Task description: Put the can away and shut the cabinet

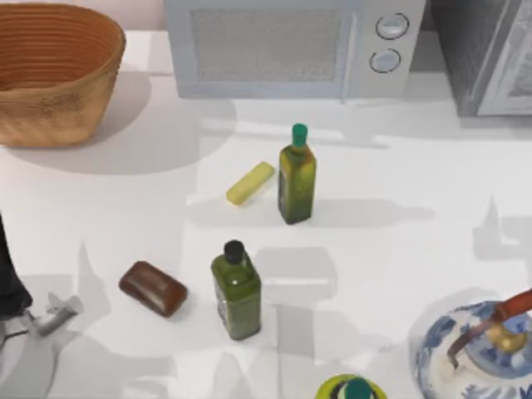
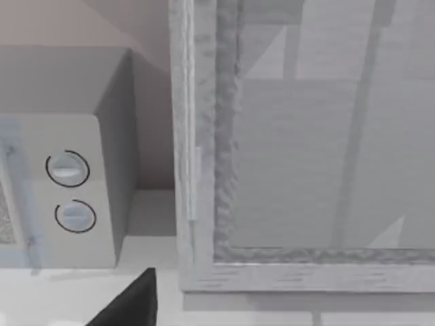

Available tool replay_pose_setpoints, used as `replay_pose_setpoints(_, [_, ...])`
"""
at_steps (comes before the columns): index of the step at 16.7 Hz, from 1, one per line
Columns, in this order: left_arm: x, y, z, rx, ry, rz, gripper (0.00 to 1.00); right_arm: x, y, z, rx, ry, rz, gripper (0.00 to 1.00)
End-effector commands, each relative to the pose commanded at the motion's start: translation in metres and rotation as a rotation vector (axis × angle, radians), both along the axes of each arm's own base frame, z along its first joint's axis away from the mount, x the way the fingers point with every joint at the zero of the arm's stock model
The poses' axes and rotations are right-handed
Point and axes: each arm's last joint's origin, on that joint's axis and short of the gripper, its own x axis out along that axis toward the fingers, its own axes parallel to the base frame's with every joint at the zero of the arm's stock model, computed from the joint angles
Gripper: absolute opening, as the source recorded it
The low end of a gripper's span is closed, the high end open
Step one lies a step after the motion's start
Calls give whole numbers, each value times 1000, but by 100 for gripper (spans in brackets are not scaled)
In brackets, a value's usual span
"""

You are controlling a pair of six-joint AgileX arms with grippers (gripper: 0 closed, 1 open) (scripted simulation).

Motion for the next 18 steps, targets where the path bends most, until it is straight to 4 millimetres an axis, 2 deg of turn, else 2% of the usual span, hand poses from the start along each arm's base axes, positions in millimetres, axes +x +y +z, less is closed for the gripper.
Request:
replay_pose_setpoints(4, [0, 0, 0, 0, 0, 0, 100, -19, -2, -73, 9, -75, 9, 100])
replay_pose_setpoints(6, [0, 0, 0, 0, 0, 0, 100, -21, -2, -97, 11, -104, 16, 100])
replay_pose_setpoints(8, [0, 0, 0, 0, 0, 0, 100, -21, -1, -111, 12, -120, 24, 100])
replay_pose_setpoints(15, [0, 0, 0, 0, 0, 0, 100, -21, -1, -114, 12, -121, 27, 100])
replay_pose_setpoints(18, [0, 0, 0, 0, 0, 0, 100, -21, -6, -95, 8, -185, 7, 100])
